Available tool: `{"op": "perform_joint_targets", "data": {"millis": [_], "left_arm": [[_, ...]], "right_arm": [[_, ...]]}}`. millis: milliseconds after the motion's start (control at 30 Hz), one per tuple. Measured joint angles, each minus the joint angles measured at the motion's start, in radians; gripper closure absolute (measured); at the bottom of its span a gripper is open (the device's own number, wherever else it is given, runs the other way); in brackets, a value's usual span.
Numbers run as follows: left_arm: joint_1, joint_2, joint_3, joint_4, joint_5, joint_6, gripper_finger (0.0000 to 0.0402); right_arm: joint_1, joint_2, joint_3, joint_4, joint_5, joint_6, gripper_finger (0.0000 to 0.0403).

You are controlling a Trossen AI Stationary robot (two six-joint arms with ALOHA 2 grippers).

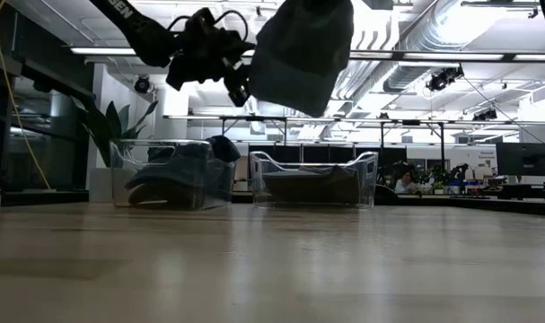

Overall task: Pick & Place hat
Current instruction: Put the gray cap into the right transparent bin

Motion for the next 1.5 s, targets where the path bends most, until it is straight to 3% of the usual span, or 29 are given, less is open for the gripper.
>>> {"op": "perform_joint_targets", "data": {"millis": [367,600,800,1000,1233,1500], "left_arm": [[0.097,-0.015,0.0,-0.162,-0.084,0.121,0.0236],[0.101,-0.026,0.0,-0.291,-0.199,0.25,0.0236],[0.087,-0.06,0.0,-0.415,-0.324,0.356,0.0236],[0.051,-0.173,-0.002,-0.563,-0.471,0.495,0.0236],[-0.057,-0.349,-0.022,-0.735,-0.539,0.596,0.0236],[-0.186,-0.671,-0.303,-0.607,-0.632,0.467,0.0236]], "right_arm": [[-0.021,0.0,0.0,-0.003,0.126,0.078,0.0403],[-0.033,0.0,0.0,0.039,0.295,0.203,0.0403],[-0.079,0.0,0.0,0.061,0.336,0.277,0.0403],[-0.121,0.008,0.0,0.131,0.344,0.293,0.0403],[-0.141,0.036,0.0,0.165,0.352,0.296,0.0403],[-0.158,0.052,-0.01,0.18,0.372,0.276,0.0403]]}}
